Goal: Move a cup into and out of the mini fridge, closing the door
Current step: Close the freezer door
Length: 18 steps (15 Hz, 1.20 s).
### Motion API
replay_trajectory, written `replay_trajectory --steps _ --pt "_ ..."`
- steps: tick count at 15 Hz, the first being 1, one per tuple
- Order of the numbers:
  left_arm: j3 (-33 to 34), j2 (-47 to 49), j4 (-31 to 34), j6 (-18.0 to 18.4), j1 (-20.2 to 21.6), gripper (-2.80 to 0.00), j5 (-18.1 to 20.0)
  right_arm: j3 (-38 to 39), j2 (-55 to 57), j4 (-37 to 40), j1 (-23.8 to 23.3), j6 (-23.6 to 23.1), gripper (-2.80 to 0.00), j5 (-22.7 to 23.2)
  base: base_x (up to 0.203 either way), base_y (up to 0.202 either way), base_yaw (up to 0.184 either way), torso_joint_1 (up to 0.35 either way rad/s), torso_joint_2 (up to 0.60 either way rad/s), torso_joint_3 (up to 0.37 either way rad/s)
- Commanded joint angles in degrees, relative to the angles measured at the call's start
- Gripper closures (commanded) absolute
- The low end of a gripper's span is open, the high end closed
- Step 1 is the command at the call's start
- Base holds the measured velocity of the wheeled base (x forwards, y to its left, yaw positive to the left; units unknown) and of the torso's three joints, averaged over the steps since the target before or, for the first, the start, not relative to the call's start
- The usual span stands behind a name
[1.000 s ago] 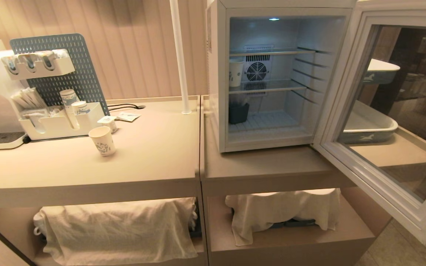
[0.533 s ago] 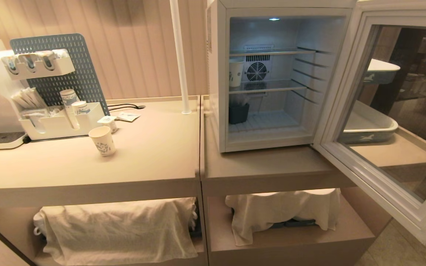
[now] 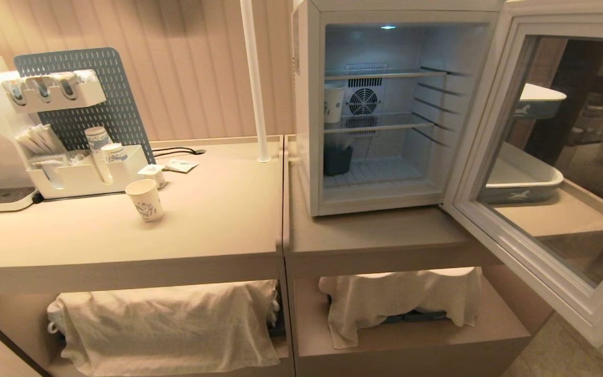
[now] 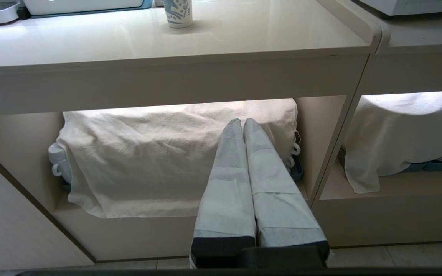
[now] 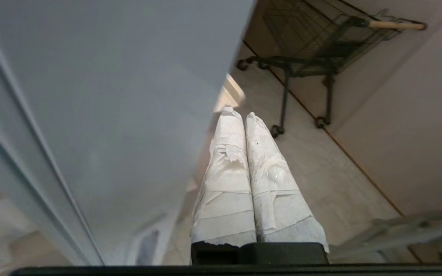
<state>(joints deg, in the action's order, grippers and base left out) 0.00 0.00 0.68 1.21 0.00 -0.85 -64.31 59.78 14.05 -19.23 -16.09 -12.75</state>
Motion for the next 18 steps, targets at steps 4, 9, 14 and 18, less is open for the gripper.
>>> replay_trajectory --steps 4,9,14,18 --pt "0.1 0.0 0.0 0.0 0.0 0.0 0.0 0.1 -0.7 0.2 2.2 4.1 0.0 0.4 0.0 0.0 0.0 0.0 0.0 0.0" --pt "0.1 0.0 0.0 0.0 0.0 0.0 0.0 0.1 -1.7 -0.1 4.6 7.5 0.0 1.0 0.0 0.0 0.0 0.0 0.0 0.0" --pt "0.1 0.0 0.0 0.0 0.0 0.0 0.0 0.2 -2.6 0.1 6.5 10.7 0.0 1.0 0.0 0.0 0.0 0.0 0.0 0.0" --pt "0.1 0.0 0.0 0.0 0.0 0.0 0.0 0.2 -3.1 0.3 9.1 17.0 0.0 1.4 0.0 0.0 0.0 0.0 0.0 0.0"
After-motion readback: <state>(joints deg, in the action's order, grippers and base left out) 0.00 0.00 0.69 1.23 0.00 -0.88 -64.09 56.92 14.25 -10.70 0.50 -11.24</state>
